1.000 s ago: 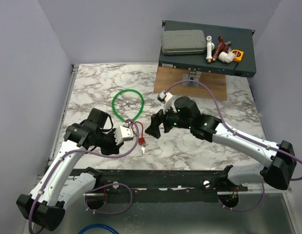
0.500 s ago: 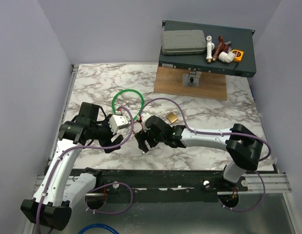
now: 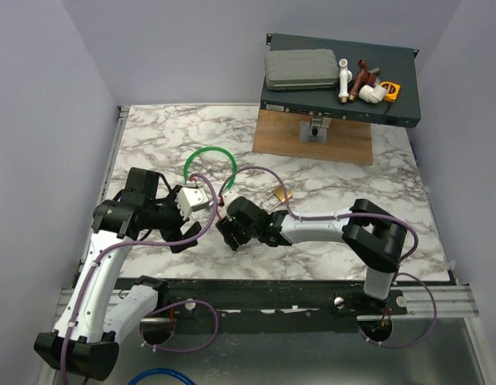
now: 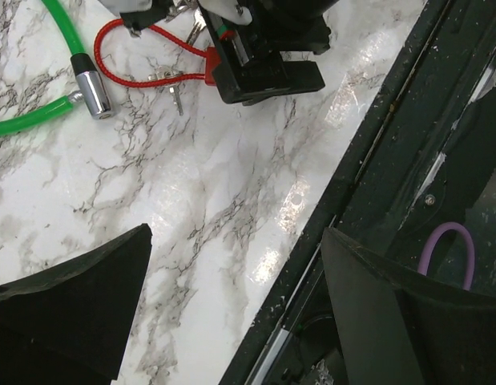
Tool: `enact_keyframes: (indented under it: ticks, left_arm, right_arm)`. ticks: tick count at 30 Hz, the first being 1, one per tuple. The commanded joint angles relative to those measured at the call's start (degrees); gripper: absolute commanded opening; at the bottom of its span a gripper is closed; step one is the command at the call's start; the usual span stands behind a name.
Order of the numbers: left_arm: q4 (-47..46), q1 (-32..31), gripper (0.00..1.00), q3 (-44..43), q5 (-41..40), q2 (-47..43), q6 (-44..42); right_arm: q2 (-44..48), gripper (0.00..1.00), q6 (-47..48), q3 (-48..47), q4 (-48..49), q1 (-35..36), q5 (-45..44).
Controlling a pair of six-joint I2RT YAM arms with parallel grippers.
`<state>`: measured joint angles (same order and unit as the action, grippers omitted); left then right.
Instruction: Unlock with the key
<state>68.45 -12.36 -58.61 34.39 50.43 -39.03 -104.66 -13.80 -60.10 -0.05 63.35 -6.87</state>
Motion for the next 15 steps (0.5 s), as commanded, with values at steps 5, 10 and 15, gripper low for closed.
enact_keyframes:
  ticks: [5,10,15]
  left_arm:
    - [1.10,0.58,0.86,-1.50,1.65,-0.79,0.07]
    - [1.17,0.66,0.86,-1.49,1.64,-1.84,0.10]
    - [2.56,0.64,0.86,-2.02,0.67,-2.64,-1.43]
  right_arm:
    - [-4.82,0.65,1.30,-3.93,1.51,1.99,-6.94]
    - [-6.06,0.54,2.06,-3.54,0.68,2.97,-11.60]
    - [-4.46,0.32,2.26,-1.53,1.14,3.51,-14.12]
